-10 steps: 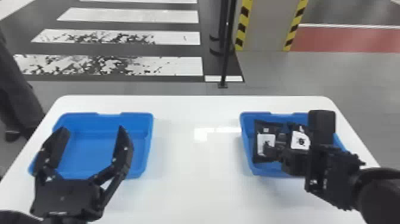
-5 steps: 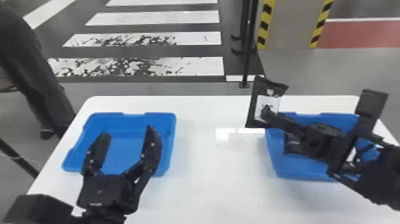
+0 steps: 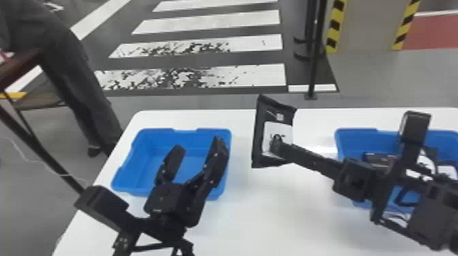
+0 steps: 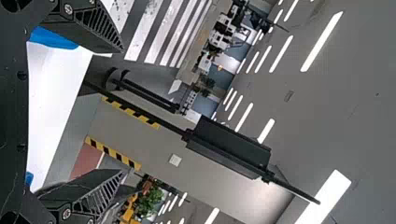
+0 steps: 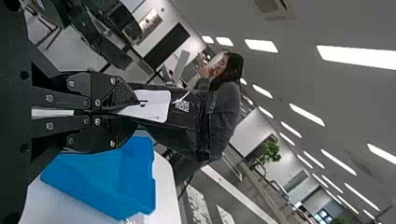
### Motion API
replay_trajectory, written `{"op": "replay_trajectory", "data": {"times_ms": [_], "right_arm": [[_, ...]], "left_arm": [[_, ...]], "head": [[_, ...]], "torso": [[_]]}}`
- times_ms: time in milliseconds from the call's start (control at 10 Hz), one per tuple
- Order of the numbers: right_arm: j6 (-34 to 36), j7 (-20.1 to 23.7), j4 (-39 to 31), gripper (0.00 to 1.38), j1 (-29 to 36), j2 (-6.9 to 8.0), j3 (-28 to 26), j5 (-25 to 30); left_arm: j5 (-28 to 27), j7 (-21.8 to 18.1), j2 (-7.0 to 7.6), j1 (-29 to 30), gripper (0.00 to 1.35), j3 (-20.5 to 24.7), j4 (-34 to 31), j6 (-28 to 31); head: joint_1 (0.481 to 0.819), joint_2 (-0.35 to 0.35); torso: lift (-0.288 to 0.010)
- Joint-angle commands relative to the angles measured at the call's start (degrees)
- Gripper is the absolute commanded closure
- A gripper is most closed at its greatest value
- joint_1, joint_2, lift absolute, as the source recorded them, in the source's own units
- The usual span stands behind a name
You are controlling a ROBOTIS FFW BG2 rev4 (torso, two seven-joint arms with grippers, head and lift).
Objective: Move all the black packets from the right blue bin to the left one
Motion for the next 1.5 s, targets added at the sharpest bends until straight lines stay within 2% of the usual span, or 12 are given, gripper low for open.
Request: {"op": "replay_trajectory", "data": {"times_ms": [0,200,400,700,800,900,1000,1100,1400], "right_arm": [[0.55,0.67,1.54,1.11,-0.72,-0.67,2.88,-2.58],[1.54,0.93,2.81,1.11,-2.13,-1.20,4.93,-4.75],[2.52,1.02,4.07,1.11,-3.25,-1.46,7.10,-7.15],[3.08,0.93,5.20,1.11,-4.52,-1.73,9.50,-7.95],[3.08,0.93,5.34,1.11,-4.80,-1.73,9.73,-7.84],[3.08,0.93,5.76,1.11,-5.22,-1.73,9.96,-7.84],[3.08,0.93,6.04,1.11,-6.07,-1.81,10.30,-7.84],[3.08,0.93,6.04,1.11,-6.63,-1.81,10.30,-7.50],[0.83,0.93,8.71,1.11,-9.86,-1.46,10.87,-6.70]], "left_arm": [[1.22,-1.86,-0.13,-1.31,0.12,1.09,-0.14,2.84],[1.22,-5.64,-0.13,-3.28,0.12,1.43,-0.14,6.64],[1.57,-7.05,-0.04,-3.56,0.12,1.09,-0.14,8.19],[2.14,-8.72,-0.04,-4.26,0.14,0.97,-0.14,9.74],[2.25,-8.80,-0.13,-4.26,0.36,0.97,-0.14,10.72],[2.48,-8.80,-0.13,-4.26,0.73,1.09,-0.14,11.14],[1.11,-8.63,-0.13,-4.12,1.03,0.97,-0.14,10.72],[0.65,-7.93,-0.13,-4.12,1.21,0.40,-0.14,10.16],[-0.60,-5.55,-0.04,-3.56,1.21,0.06,-0.70,9.45]], "head": [[0.695,0.212],[0.695,0.235],[0.695,0.232],[0.695,0.241],[0.695,0.245],[0.695,0.246],[0.695,0.245],[0.695,0.246],[0.695,0.241]], "torso": [[-0.140],[-0.140],[-0.140],[-0.140],[-0.140],[-0.140],[-0.140],[-0.140],[-0.140]]}}
